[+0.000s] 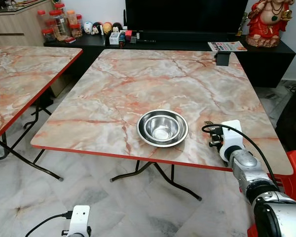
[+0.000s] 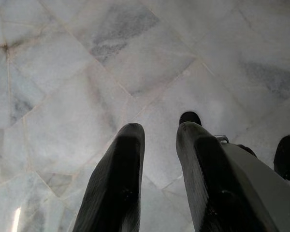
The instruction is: Setting the table
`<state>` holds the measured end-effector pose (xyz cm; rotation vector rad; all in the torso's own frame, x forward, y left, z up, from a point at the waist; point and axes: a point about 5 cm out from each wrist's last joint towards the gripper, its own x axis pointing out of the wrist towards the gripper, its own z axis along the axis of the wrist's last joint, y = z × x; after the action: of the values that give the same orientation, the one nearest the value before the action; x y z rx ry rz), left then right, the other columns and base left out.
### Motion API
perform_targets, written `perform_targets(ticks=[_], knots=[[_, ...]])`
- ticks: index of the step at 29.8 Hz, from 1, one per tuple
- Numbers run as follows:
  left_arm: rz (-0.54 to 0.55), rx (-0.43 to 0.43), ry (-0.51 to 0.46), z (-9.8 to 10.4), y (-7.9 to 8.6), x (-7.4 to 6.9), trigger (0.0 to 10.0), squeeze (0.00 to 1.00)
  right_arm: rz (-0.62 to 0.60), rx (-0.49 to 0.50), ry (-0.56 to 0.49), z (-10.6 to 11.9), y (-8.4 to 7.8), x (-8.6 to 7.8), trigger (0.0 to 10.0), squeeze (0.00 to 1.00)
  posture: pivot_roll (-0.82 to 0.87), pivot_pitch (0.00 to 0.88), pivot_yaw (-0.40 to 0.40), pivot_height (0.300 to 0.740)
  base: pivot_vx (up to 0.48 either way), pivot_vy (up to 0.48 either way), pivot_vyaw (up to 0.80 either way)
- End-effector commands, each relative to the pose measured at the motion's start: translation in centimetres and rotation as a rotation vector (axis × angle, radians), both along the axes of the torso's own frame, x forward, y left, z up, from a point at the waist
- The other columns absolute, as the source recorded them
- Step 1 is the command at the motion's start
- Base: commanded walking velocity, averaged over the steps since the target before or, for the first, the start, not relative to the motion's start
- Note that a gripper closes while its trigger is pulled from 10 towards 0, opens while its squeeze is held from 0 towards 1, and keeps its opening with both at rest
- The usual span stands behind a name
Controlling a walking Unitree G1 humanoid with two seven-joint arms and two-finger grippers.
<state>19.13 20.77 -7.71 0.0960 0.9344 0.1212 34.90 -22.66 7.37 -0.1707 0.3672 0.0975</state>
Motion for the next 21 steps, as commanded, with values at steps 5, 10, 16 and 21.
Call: perform_targets(ticks=[5, 10, 16, 21], knots=[[0.002, -0.004, -0.004, 0.1, 0.1, 0.2, 10.0, 0.00, 0.047, -0.025, 0.037, -0.5, -0.2, -0.4, 10.0, 0.00, -0.05, 0.000, 0.029, 0.740, 0.000, 0.000, 0.00], [0.003, -0.007, -0.006, 0.1, 0.0, 0.3, 10.0, 0.00, 0.078, -0.055, 0.054, -0.8, -0.2, -0.6, 10.0, 0.00, -0.05, 0.000, 0.027, 0.740, 0.000, 0.000, 0.00], [0.004, -0.015, -0.002, 0.1, -0.1, 0.3, 10.0, 0.00, 0.077, -0.070, 0.074, -1.0, -0.5, -0.8, 8.9, 0.00, -0.05, 0.000, 0.024, 0.740, 0.000, 0.000, 0.00], [0.003, -0.018, 0.000, 0.1, -0.2, 0.2, 10.0, 0.00, 0.044, -0.103, 0.117, -1.5, -0.8, -1.1, 10.0, 0.00, -0.04, 0.000, 0.024, 0.740, 0.000, 0.000, 0.00]])
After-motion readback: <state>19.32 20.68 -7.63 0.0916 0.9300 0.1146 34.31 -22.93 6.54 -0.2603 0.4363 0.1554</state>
